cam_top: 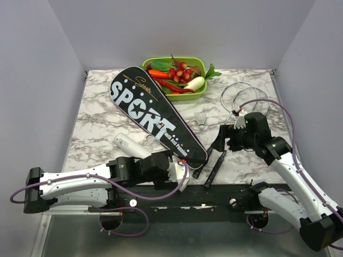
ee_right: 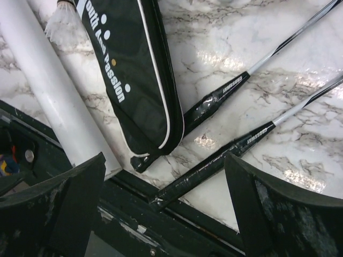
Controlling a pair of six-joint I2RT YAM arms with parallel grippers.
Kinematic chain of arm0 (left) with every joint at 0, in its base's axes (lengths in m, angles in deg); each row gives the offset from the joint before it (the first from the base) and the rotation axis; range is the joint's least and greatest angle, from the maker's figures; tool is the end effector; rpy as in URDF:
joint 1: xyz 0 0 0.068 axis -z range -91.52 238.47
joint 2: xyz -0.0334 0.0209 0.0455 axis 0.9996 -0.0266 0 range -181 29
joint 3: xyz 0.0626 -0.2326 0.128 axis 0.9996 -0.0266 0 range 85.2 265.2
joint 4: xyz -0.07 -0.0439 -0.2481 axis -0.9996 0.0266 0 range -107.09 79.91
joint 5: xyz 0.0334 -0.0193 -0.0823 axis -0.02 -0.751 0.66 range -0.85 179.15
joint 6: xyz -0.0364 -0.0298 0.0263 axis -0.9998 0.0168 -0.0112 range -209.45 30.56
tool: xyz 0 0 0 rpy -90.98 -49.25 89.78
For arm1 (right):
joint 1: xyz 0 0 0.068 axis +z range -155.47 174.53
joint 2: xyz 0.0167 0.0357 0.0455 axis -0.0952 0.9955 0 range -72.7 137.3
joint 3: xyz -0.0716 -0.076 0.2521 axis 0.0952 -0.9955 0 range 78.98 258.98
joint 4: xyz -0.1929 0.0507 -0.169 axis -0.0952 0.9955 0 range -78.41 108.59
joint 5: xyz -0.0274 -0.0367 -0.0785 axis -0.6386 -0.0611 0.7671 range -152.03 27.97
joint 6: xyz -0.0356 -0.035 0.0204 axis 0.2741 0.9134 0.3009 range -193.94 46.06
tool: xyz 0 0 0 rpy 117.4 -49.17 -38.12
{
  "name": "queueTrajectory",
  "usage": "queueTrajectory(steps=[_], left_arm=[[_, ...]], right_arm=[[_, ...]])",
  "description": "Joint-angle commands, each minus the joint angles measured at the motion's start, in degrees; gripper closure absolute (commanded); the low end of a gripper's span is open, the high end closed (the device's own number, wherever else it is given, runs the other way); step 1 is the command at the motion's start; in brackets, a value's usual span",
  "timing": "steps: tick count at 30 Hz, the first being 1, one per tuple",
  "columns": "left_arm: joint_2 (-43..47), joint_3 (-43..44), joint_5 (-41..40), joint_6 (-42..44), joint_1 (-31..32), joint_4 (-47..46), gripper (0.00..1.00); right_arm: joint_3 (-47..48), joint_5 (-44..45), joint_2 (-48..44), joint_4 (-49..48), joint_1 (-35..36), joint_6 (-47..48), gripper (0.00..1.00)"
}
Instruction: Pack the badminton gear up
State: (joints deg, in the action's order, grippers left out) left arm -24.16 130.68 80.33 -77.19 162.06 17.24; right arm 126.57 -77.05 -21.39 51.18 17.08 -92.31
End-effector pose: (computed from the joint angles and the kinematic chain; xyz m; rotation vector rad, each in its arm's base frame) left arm 0.0601 -0.1843 0.2784 1.5223 1.7540 -0.3729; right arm 0.1647 0.0783 0.2892 -0.2226 2.3789 0.6544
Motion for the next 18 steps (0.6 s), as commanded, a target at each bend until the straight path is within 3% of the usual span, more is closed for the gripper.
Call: queueTrajectory(steps=[1,18], left_arm=[[3.2,-3.9,-7.4,8.3,4.5,0.5,0.01],[-0.2,-13.1,-2.4,23.4,5.2,-7.5,0.01]], right_arm=[[-2.4,-5.0,-2.4,0.8,0.3,0.1,0.0],[-3.3,-7.6,-2.6,0.0,0.5,-1.0,0.0]])
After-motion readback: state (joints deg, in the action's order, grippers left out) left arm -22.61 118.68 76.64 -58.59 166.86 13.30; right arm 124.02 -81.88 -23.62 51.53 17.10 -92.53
